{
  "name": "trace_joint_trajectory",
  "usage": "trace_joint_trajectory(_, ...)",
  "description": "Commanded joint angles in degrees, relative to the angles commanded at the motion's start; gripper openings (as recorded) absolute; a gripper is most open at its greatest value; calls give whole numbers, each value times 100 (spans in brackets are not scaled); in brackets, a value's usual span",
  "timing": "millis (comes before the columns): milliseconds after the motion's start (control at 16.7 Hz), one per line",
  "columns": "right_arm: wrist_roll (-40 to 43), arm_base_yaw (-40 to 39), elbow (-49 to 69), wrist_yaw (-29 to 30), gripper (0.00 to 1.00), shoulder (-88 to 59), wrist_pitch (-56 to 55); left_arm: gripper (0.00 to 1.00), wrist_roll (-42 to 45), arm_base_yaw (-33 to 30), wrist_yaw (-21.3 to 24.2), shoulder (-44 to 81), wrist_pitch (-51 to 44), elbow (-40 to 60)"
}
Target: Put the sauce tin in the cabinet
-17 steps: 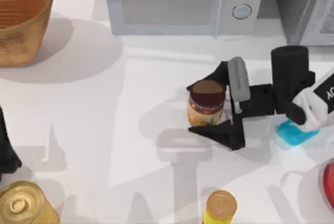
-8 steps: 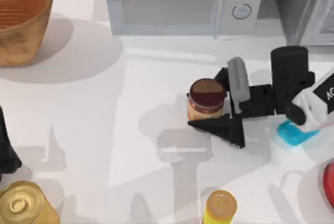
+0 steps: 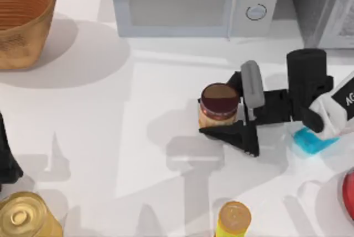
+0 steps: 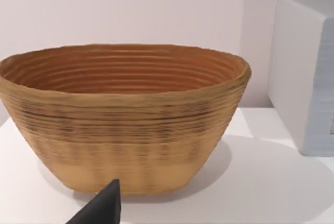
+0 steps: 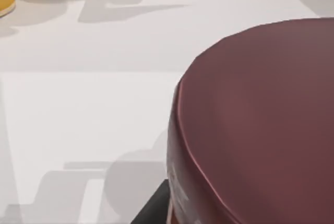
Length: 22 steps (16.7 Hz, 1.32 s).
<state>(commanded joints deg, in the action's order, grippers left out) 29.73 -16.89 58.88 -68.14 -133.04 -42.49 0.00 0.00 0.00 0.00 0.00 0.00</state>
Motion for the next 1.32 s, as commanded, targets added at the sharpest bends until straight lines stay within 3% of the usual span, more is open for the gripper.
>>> trace_joint_trajectory(480,-14,39,48,1,0,158,186,100,0,0,0,0,0,0)
trace_joint_trajectory(1080,-15,55,570,-36,0,2084,2567,100,0,0,0,0,0,0)
trace_joint_trajectory(1320,-6,20,646,-36,0,2404,3034,100,0,0,0,0,0,0)
